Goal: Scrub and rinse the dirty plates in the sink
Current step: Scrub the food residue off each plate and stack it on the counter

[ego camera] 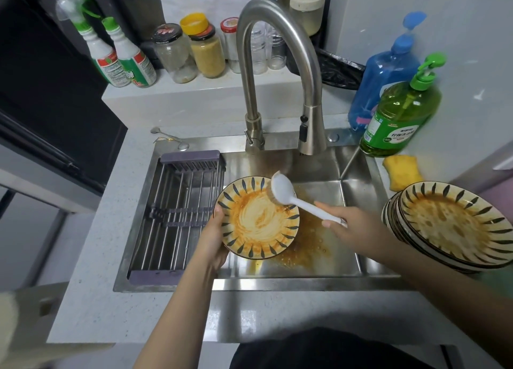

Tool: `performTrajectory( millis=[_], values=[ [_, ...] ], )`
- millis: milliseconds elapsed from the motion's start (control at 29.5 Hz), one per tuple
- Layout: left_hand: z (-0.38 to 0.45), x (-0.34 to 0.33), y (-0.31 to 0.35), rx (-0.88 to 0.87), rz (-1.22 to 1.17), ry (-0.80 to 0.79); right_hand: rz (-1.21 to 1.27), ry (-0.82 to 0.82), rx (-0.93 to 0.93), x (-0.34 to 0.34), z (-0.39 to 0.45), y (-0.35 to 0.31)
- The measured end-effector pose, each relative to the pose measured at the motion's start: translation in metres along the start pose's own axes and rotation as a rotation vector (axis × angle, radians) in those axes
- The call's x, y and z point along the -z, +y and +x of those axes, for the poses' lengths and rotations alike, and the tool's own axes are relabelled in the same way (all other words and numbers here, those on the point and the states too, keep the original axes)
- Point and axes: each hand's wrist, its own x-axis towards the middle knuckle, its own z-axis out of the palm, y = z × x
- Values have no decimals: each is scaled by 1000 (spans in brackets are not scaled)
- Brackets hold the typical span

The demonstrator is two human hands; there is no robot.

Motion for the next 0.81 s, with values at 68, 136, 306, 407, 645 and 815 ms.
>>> performTrajectory(
  millis=[68, 136, 306, 407, 645, 815],
  values=[
    [0, 5, -1, 44, -33, -9, 237, 5, -84, -11, 0, 1],
    [-1, 8, -5, 94, -90, -52, 419, -21, -149, -19, 1, -1],
    [1, 1, -22, 195, -135, -119, 782, -172, -278, -29, 9, -7],
    [3, -8, -31, 200, -125, -118, 966, -230, -338, -31, 14, -4],
    [-5, -22, -33, -134, 294, 18, 1238, -157, -511, -35, 30, -6],
    [-5, -15, -41, -351, 1018, -330, 1263, -72, -539, -36, 40, -6]
  ],
)
